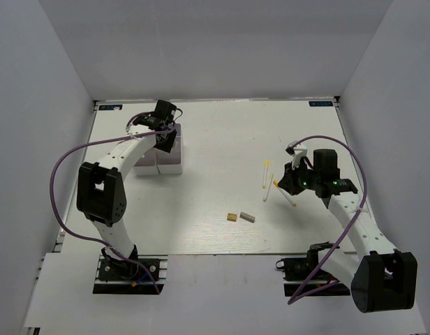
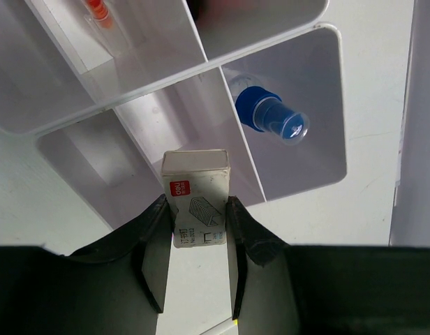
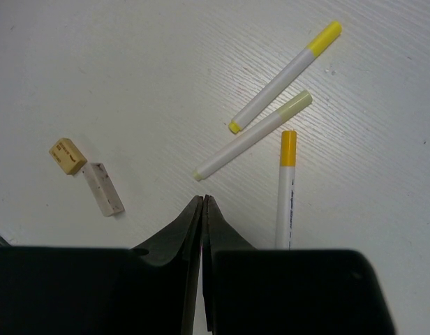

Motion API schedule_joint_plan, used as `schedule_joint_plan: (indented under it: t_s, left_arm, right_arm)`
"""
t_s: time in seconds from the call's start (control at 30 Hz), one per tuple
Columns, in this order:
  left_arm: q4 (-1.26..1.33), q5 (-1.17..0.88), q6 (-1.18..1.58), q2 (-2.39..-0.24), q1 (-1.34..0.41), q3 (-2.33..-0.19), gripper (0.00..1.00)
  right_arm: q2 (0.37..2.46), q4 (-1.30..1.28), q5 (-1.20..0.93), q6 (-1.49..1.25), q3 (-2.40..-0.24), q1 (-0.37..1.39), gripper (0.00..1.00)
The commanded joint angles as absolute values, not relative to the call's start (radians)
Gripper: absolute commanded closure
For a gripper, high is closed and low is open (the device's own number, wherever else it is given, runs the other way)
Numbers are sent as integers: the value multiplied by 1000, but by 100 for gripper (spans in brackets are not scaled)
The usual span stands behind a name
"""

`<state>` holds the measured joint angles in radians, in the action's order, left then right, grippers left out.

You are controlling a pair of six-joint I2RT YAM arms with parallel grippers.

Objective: Sort the stationery into containers
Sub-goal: Place the stationery into the container, then grab a piece of stationery with the right arm

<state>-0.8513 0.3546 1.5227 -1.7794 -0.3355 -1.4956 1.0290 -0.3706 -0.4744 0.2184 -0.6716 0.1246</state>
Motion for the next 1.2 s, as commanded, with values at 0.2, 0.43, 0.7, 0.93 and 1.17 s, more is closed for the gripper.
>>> schedule_joint_plan:
  t_s: [0.2, 0.43, 0.7, 0.93, 1.17]
  left_arm:
    - [-830, 347, 1545, -1782, -328, -1542, 61]
    - [-830, 347, 1554, -1772, -328, -1520, 52]
    - [-821, 337, 1563, -1753, -328, -1502, 48]
    - [-821, 337, 1563, -1735, -328, -1493, 55]
    - [-743, 247, 1353, -1573, -359, -1387, 66]
  right_arm:
    - [1011, -356, -486, 235, -664, 121, 92]
    - [1012, -354, -488, 236, -657, 121, 92]
    - [1012, -353, -491, 236, -658, 121, 92]
    - [1011, -354, -492, 236, -657, 123, 92]
    - [1034, -371, -450, 282, -661, 124, 59]
